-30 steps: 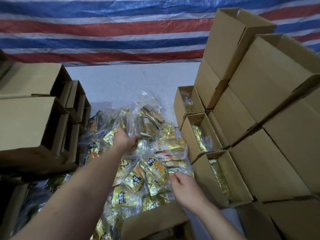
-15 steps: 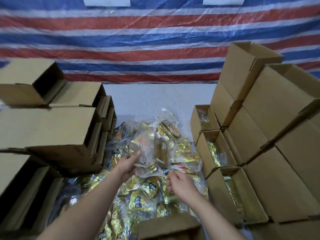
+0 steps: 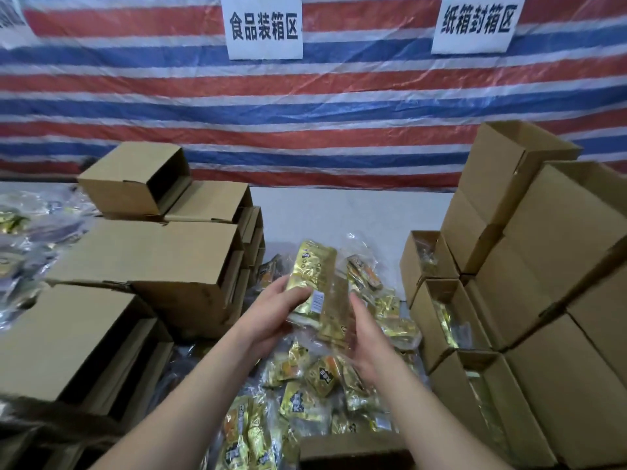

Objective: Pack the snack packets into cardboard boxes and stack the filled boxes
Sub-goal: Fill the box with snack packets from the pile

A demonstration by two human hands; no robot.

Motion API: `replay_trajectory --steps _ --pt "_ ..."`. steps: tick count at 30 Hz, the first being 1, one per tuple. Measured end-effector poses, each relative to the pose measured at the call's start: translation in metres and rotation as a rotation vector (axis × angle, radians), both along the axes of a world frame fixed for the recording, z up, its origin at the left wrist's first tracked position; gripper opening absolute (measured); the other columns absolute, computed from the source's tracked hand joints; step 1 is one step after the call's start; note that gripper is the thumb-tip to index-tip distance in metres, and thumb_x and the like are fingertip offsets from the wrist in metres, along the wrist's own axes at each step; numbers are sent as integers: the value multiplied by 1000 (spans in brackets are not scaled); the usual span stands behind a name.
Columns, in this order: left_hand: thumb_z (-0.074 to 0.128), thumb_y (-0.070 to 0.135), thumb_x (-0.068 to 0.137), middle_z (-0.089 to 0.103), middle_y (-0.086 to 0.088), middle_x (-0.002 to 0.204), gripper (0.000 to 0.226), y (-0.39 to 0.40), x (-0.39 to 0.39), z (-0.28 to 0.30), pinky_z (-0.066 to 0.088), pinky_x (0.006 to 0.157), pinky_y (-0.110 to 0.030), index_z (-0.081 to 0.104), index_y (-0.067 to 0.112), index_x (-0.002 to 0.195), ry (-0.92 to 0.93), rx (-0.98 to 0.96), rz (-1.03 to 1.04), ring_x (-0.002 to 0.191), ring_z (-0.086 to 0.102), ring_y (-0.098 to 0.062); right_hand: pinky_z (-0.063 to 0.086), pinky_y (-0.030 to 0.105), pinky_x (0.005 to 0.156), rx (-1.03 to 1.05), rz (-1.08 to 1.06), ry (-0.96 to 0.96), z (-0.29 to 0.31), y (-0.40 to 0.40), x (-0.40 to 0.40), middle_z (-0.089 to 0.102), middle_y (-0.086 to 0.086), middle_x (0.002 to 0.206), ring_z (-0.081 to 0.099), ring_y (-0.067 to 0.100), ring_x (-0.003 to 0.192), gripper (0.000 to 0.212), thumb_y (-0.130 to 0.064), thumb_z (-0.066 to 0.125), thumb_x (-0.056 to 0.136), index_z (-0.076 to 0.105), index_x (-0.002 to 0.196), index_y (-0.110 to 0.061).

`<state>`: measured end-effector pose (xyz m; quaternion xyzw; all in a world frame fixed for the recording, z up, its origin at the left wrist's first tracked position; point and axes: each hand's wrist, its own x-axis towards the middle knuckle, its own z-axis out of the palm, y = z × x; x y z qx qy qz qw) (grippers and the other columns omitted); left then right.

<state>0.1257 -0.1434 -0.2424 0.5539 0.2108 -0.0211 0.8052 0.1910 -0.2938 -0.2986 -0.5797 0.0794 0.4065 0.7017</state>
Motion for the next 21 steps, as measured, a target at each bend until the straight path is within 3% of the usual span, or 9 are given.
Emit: replay_trajectory --steps 2,4,7,9,10,12,15,17,21 --pt "57 10 98 64 -29 122 31 -8 -6 11 49 94 -50 58 1 127 -21 -51 -18 103 63 -38 48 63 99 306 -49 117 6 -4 7 64 22 130 62 43 118 67 -65 41 96 64 130 -12" --pt "61 16 94 64 -26 124 36 -13 -12 16 47 101 -53 59 2 127 -29 -165 -23 107 63 -37 37 70 105 483 -94 157 8 -13 5 57 24 138 53 48 127 67 -64 47 94 62 134 -12" --pt "66 14 83 65 -23 121 43 -17 -15 16 52 96 -50 60 3 124 -17 -390 1 102 66 -35 28 65 115 609 -108 158 2 -22 -6 51 25 144 48 47 133 73 -66 57 91 59 137 -8" --pt "67 13 82 66 -23 119 42 -22 -18 14 51 97 -51 60 4 122 -4 -413 -20 101 66 -34 30 63 115 647 -116 154 0 -23 -13 49 25 146 46 46 135 79 -68 55 91 55 141 -7" --pt "67 12 85 65 -24 122 42 -25 -19 12 48 99 -53 60 3 125 7 -330 -43 102 65 -34 38 62 109 633 -125 122 2 -24 -16 52 25 143 49 47 132 79 -71 53 91 57 139 -9" --pt "65 11 93 63 -24 128 40 -31 -22 7 47 102 -58 57 7 131 42 26 -62 105 63 -36 50 61 95 519 -148 34 3 -25 -19 60 24 134 58 47 122 81 -77 52 85 63 133 -14" --pt "61 23 98 53 -11 145 53 -37 -26 2 44 108 -55 44 19 147 64 439 -44 129 55 -30 39 68 106 311 -165 74 4 -28 -15 57 16 140 53 43 129 89 -85 50 77 57 140 -21" --pt "53 30 101 43 -2 154 54 -44 -27 0 35 116 -50 37 23 152 54 535 -49 141 41 -23 42 61 106 298 -163 44 9 -28 -12 59 17 138 55 41 127 80 -77 48 86 56 140 -19" --pt "43 27 106 34 8 157 50 -61 -25 3 21 121 -31 34 22 154 -40 647 -54 146 30 -10 57 46 88 381 -146 -26 23 -35 -10 64 19 131 63 35 120 59 -54 53 92 65 131 -12"
